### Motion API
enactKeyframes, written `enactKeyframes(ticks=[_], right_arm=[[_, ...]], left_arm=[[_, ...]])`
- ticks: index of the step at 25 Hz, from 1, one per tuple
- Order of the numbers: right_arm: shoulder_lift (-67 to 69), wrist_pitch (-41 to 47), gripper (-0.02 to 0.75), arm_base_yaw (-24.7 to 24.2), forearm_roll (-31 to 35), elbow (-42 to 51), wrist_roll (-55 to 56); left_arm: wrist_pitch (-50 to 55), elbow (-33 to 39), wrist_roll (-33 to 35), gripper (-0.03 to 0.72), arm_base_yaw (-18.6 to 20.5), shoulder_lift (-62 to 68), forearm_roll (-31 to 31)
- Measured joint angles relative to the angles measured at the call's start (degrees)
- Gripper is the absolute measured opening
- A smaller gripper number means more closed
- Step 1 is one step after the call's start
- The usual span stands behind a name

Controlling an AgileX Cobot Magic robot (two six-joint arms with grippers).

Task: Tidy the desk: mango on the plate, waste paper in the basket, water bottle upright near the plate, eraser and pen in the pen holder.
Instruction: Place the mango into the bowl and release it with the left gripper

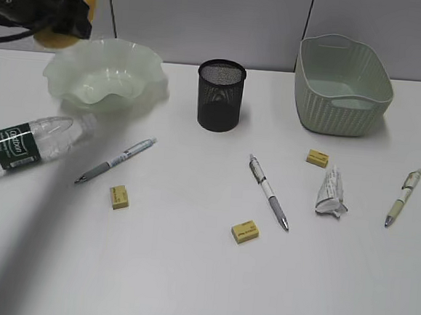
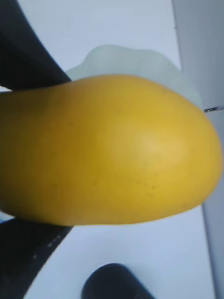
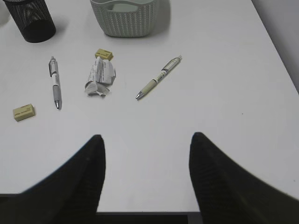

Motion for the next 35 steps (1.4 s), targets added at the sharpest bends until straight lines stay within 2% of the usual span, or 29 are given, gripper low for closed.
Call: enactKeyframes(ticks=[5, 13, 22, 35], right_arm=[[0.00, 0.00, 0.458, 0.00, 0.00, 0.00, 0.00], [0.00, 0.00, 0.458, 0.00, 0.00, 0.00, 0.00], [0.00, 0.00, 0.458, 0.00, 0.00, 0.00, 0.00], [0.00, 0.00, 0.458, 0.00, 0.00, 0.00, 0.00]], left_arm=[[-7.66, -1.87, 0.00, 0.558, 1.63, 4.73, 0.06], [-8.31, -13.01, 0.00, 0.558, 1.82, 17.17, 0.06], [-8.30, -21.81, 0.00, 0.558, 1.82, 28.65, -0.89], [-6.34, -22.93, 0.00, 0.599, 1.77, 30.42, -2.18]])
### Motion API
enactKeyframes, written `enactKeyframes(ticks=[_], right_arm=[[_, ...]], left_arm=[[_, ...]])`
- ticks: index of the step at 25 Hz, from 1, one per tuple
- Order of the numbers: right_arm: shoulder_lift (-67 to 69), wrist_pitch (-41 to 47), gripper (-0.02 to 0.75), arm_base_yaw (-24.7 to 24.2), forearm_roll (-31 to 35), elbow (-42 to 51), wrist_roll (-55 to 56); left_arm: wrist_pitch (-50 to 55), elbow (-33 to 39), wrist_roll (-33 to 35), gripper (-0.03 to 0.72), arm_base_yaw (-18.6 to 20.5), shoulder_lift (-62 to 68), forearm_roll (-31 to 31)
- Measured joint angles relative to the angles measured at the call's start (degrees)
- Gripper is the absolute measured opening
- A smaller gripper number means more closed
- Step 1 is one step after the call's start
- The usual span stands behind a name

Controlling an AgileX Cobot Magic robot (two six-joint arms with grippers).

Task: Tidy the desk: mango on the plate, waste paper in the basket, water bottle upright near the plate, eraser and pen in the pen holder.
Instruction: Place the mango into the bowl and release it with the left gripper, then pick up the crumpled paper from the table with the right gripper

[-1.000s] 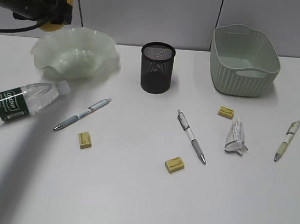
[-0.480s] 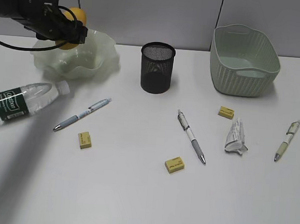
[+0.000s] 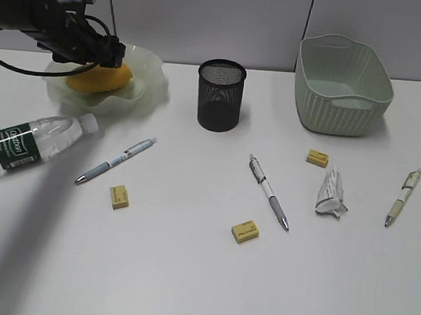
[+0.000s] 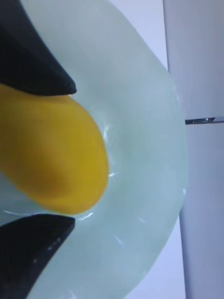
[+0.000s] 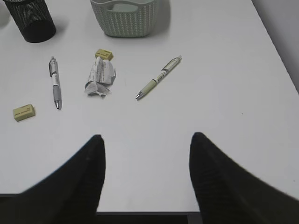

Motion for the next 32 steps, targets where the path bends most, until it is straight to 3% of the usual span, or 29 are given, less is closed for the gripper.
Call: enactKeyframes(ticks=[12, 23, 28, 32], right_arm=[[0.00, 0.00, 0.458, 0.00, 0.00, 0.00, 0.00], [0.00, 0.00, 0.458, 0.00, 0.00, 0.00, 0.00], [0.00, 0.00, 0.458, 0.00, 0.00, 0.00, 0.00], [0.00, 0.00, 0.458, 0.00, 0.00, 0.00, 0.00]], left_arm=[[15.37, -0.04, 0.00, 0.587, 0.00, -6.95, -0.39], [49.31, -0.06, 0.00, 0.574, 0.00, -12.89, -1.38], [52.17, 0.10, -0.19, 0.557, -0.49, -14.13, -5.76], [52.25, 0.10, -0.49, 0.553, -3.17, -17.89, -6.85]])
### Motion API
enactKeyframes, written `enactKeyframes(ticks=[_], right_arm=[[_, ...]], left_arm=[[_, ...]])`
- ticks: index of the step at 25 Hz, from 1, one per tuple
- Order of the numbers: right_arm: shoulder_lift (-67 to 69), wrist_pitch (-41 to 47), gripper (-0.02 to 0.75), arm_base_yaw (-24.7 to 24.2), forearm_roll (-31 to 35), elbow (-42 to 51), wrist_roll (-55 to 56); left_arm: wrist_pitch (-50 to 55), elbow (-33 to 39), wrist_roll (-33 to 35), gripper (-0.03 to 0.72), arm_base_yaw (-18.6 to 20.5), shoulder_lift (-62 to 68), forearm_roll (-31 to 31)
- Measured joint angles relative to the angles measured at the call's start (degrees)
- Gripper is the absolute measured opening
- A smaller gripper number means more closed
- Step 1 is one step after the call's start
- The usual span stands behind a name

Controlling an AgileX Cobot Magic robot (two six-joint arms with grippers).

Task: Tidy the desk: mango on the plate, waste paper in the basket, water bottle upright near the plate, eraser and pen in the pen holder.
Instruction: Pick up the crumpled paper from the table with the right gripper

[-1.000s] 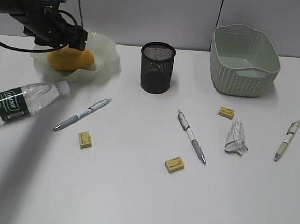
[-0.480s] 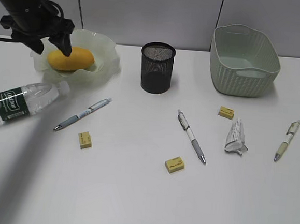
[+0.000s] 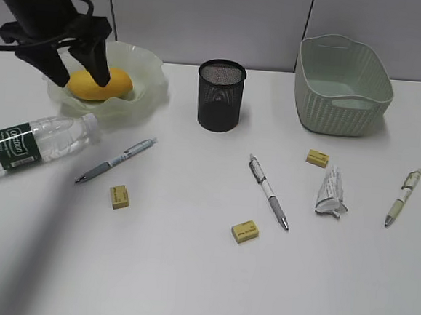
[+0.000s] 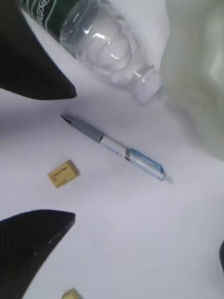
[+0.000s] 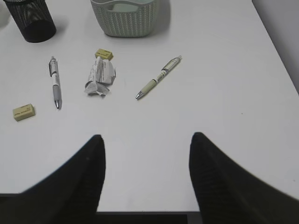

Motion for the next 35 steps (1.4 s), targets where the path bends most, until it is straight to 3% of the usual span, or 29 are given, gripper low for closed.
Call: enactKeyframes(ticks=[8, 12, 23, 35], right_arm=[[0.00, 0.00, 0.458, 0.00, 0.00, 0.00, 0.00], [0.00, 0.00, 0.458, 0.00, 0.12, 0.00, 0.00], [0.00, 0.00, 0.458, 0.00, 0.25, 0.00, 0.00], [0.28, 0.00, 0.458, 0.00, 0.25, 0.00, 0.00]], left_arm=[[0.19, 1.25, -0.37, 0.551, -7.24, -9.54, 2.64], [0.18, 5.54, -0.37, 0.547, -10.09, -15.93, 5.17], [-0.12, 26.33, -0.37, 0.525, -10.63, -36.62, 10.32], [-13.57, 55.60, -0.37, 0.515, -10.63, -64.24, 13.39]])
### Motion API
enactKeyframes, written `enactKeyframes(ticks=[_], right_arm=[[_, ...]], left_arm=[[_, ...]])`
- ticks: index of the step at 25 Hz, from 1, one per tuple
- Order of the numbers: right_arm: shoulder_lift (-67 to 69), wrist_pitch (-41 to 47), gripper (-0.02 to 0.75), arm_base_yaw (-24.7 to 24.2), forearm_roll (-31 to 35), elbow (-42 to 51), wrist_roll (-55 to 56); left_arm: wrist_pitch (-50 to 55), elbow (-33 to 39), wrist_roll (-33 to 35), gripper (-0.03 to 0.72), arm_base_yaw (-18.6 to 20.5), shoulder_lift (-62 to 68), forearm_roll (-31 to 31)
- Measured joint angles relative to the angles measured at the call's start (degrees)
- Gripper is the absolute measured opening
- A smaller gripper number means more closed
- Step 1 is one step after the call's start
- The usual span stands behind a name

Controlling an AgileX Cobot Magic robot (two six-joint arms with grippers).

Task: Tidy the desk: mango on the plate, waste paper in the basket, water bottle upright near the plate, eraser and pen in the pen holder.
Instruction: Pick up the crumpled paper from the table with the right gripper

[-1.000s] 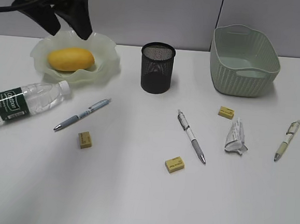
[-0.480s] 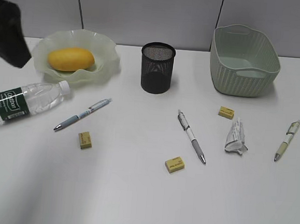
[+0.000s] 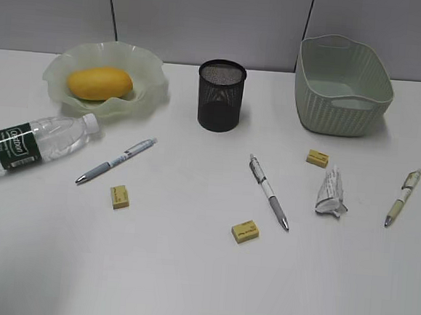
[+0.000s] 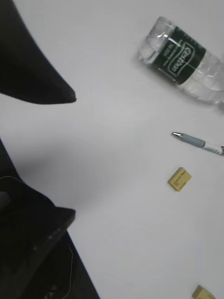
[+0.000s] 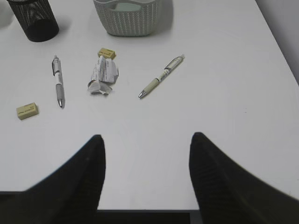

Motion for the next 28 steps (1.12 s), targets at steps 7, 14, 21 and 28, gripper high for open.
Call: enactKeyframes(ticks=[7, 14, 21, 28], right_arm=[[7.03, -0.13, 0.458, 0.00, 0.06, 0.00, 0.00], [22.24, -10.25, 0.458, 0.00, -0.09, -1.24, 0.00], [38.80, -35.85, 0.458, 0.00, 2.14, -2.19, 0.05], [59.67, -30.84, 0.458, 0.39, 5.06, -12.65, 0.01]], left_arm=[[-2.11, 9.71, 0.00, 0.509, 0.00, -14.20, 0.13], [-5.13, 10.61, 0.33, 0.508, 0.00, -18.14, 0.13], [-5.58, 12.25, 0.33, 0.508, 0.00, -18.21, -0.41], [-5.58, 12.35, 0.00, 0.508, 0.00, -18.21, -1.22]])
